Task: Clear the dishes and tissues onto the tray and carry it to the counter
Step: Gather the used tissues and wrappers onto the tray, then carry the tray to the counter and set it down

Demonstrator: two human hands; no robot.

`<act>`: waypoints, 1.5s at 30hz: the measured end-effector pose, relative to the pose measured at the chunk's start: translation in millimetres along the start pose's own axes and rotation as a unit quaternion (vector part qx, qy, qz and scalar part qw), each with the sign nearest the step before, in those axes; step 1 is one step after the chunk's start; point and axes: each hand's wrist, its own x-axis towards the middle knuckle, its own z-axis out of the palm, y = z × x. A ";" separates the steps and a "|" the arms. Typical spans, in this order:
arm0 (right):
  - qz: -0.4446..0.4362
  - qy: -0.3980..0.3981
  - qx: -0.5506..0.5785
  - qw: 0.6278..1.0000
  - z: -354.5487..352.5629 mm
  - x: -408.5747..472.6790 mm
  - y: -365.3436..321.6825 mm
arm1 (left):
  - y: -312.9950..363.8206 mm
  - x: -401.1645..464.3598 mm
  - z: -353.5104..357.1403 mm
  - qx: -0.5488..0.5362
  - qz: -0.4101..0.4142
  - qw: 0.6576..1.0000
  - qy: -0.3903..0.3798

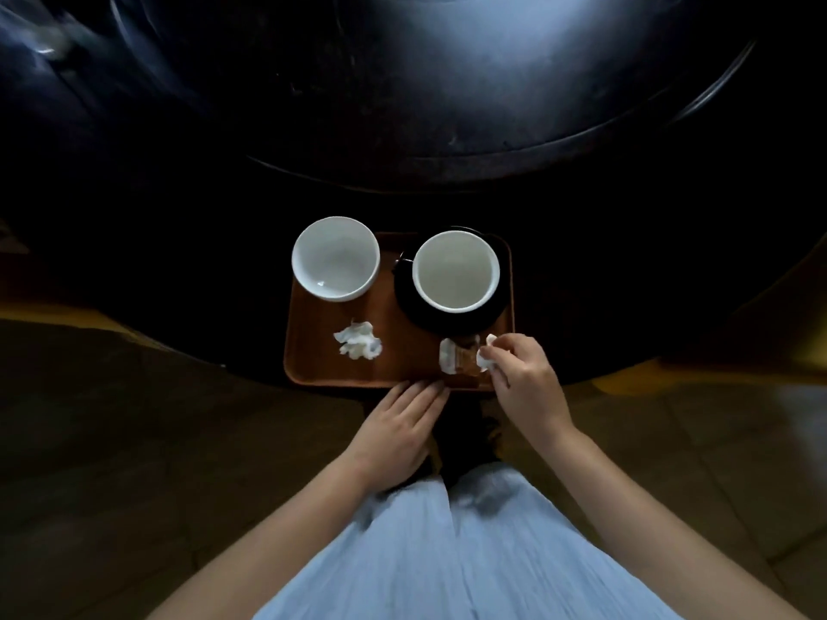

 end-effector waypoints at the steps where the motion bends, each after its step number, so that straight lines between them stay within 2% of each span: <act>1: -0.006 -0.003 -0.006 1.000 2.1 -2.4 -3.0 | -4.9 -4.8 0.3 0.001 -0.007 1.000 0.003; 4: -0.014 -0.006 -0.030 0.999 7.1 -10.3 -5.2 | -12.3 -17.1 1.7 -0.006 -0.030 0.999 0.008; 9: -0.052 -0.032 -0.148 0.987 8.1 -24.3 6.6 | -8.3 -25.3 2.2 -0.031 -0.093 0.995 0.018; 12: -0.057 -0.002 -0.151 0.987 7.1 -30.9 11.0 | -5.9 -28.1 2.7 -0.035 -0.120 0.992 0.016; 15: -0.074 -0.014 -0.147 0.986 6.8 -36.9 11.1 | -5.3 -30.6 1.8 -0.042 -0.129 0.991 0.012; 22: 0.005 -0.101 -0.212 0.972 10.1 -41.9 -4.8 | -11.1 -32.9 2.4 -0.060 -0.119 0.991 0.001; 28: 0.054 -0.116 -0.155 0.980 25.7 -37.5 -13.8 | -19.4 -38.5 3.8 -0.064 -0.107 0.992 -0.007; 33: 0.049 -0.052 -0.118 0.990 13.5 -34.5 -15.6 | -34.2 -51.1 -9.5 -0.066 -0.124 0.989 0.048; 38: 0.094 -0.019 -0.126 0.987 3.9 -19.7 -7.6 | -80.6 -64.4 -19.8 -0.082 -0.225 0.965 0.106; 42: 0.131 -0.027 -0.158 0.978 2.9 0.9 1.5 | -124.4 -55.3 -22.9 -0.059 -0.304 0.946 0.097; 45: 0.141 -0.040 -0.174 0.974 4.3 16.0 5.6 | -147.5 -43.3 -22.7 -0.042 -0.333 0.939 0.074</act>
